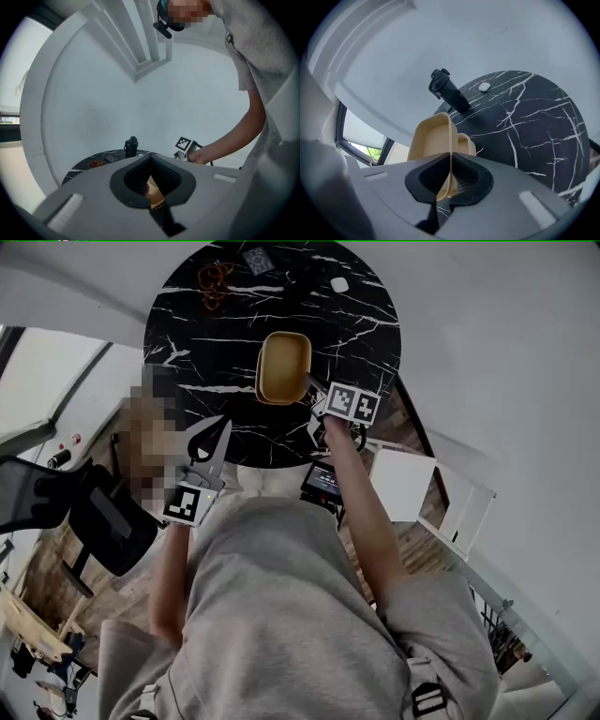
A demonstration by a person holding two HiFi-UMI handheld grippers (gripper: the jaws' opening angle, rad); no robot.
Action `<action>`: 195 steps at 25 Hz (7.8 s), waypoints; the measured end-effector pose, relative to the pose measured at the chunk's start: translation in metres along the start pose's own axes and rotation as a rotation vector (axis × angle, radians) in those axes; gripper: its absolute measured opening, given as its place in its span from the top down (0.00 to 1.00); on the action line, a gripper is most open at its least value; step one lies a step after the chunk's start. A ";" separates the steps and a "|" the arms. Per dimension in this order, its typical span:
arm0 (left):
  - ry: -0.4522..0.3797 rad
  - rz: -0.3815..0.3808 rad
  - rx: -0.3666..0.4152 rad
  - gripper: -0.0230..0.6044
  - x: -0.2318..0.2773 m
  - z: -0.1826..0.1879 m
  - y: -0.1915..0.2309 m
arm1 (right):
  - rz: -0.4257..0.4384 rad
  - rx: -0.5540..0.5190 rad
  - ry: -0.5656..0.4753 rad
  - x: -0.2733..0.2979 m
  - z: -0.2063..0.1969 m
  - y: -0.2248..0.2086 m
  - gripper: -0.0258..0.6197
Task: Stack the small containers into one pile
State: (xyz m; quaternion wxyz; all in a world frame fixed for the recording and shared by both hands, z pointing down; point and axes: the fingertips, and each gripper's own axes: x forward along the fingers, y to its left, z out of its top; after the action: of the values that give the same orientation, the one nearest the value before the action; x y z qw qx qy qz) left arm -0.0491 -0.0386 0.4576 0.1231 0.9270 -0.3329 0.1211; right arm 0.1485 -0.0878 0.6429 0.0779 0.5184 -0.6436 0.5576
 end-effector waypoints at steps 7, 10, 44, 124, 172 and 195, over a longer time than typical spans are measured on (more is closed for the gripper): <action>0.004 0.001 0.018 0.97 -0.001 -0.002 -0.016 | -0.027 0.023 0.019 0.005 -0.013 -0.016 0.91; 0.007 0.008 0.013 0.97 -0.003 -0.003 -0.016 | -0.033 0.022 0.032 0.010 -0.019 -0.018 0.91; 0.015 0.060 -0.012 0.97 -0.012 -0.007 0.008 | -0.120 0.053 0.076 0.033 -0.037 -0.037 0.91; 0.464 -0.152 -0.821 0.86 0.104 -0.232 0.012 | 0.384 -0.067 0.160 0.024 -0.109 -0.013 0.76; -0.201 -0.073 0.252 0.96 -0.137 0.028 -0.108 | -0.184 -0.858 -0.772 -0.285 -0.142 0.216 0.94; -0.222 -0.079 0.263 0.96 -0.151 0.023 -0.122 | -0.198 -0.827 -0.751 -0.292 -0.162 0.194 0.94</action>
State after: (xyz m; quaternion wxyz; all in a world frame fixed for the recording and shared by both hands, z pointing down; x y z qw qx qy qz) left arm -0.0803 0.1345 0.3718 -0.0322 0.9551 -0.2891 0.0557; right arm 0.0566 0.1800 0.3799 0.0919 0.6654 -0.7403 0.0266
